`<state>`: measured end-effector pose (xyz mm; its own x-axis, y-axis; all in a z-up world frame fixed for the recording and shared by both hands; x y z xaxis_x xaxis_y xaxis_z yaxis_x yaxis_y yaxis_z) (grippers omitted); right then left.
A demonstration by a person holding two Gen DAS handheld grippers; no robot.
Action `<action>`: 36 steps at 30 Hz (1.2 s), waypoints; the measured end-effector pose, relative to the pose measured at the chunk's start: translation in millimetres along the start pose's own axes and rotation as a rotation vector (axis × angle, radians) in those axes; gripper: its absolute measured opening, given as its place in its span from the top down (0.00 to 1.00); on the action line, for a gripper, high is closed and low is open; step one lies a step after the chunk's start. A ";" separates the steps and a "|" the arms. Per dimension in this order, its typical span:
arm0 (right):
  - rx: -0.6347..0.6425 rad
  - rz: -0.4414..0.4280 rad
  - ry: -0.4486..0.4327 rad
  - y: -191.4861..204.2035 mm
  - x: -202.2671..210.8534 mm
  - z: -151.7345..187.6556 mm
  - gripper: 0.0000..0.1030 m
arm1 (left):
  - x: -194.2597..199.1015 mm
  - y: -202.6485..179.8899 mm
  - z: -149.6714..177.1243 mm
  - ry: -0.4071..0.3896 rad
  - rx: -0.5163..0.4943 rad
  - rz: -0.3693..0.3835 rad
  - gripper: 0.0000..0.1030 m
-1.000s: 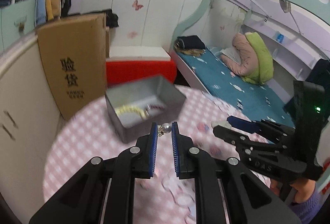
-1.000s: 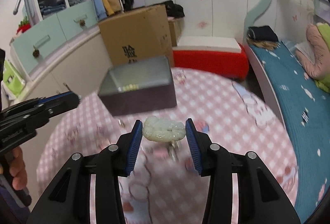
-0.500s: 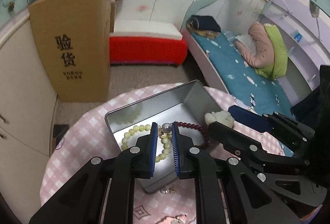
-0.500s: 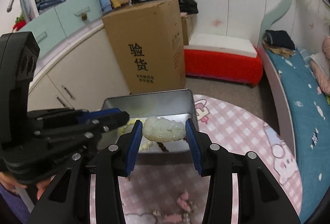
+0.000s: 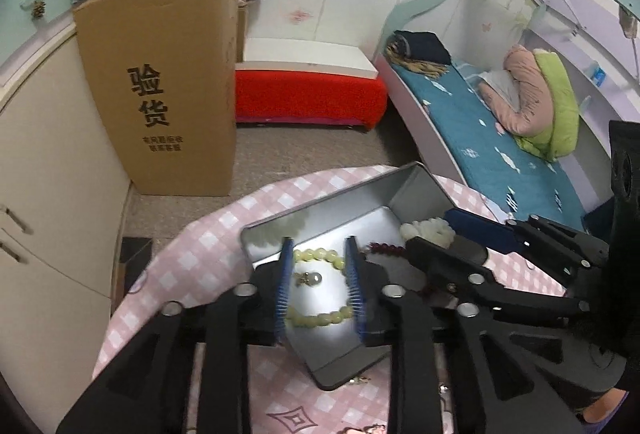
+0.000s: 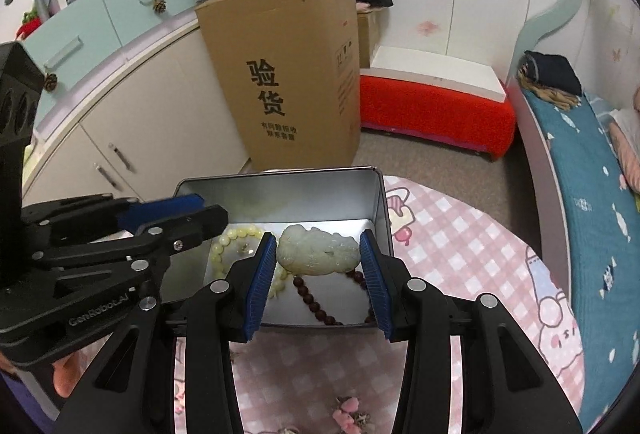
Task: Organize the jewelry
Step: 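Place the earring and jade pendant into the grey box and open both tools, then move both tools back to the pink hair clips on the table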
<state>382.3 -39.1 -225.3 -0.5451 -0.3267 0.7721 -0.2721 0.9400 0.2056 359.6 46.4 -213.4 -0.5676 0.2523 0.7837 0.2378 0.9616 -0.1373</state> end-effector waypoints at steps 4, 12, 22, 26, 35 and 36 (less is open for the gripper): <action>0.009 -0.008 0.013 3.4 -2.5 -2.3 0.59 | 7.4 4.8 -1.1 -0.017 0.020 -0.010 0.67; 0.056 0.002 0.085 21.2 -25.3 2.6 0.59 | 37.3 11.0 -6.5 -0.102 0.025 -0.044 0.43; 0.025 0.019 0.080 18.1 -21.8 5.6 0.57 | 28.4 26.9 7.1 -0.064 0.056 -0.079 0.43; 0.012 0.025 0.048 11.4 -5.5 6.0 0.51 | 29.5 26.1 10.8 -0.059 0.058 -0.082 0.43; -0.008 0.009 -0.063 -5.5 61.3 26.9 0.42 | 64.1 2.2 41.2 -0.108 0.008 -0.046 0.43; -0.017 0.014 -0.071 -11.7 68.2 34.2 0.41 | 66.7 -1.4 48.7 -0.108 0.001 -0.039 0.43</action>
<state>321.1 -75.8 -195.6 -0.6036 -0.3193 0.7305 -0.2514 0.9458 0.2056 283.1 67.1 -190.5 -0.6581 0.2246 0.7186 0.2130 0.9710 -0.1084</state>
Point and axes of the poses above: each gripper's, at about its wrist camera, not at the fingertips, and x roughly against the way its jaws point, y to its left, z to its underside, the point moved 7 cm from there along -x, roughly the way its jaws point, and after that the axes turned 6 degrees about -x, right-handed, at the moved point
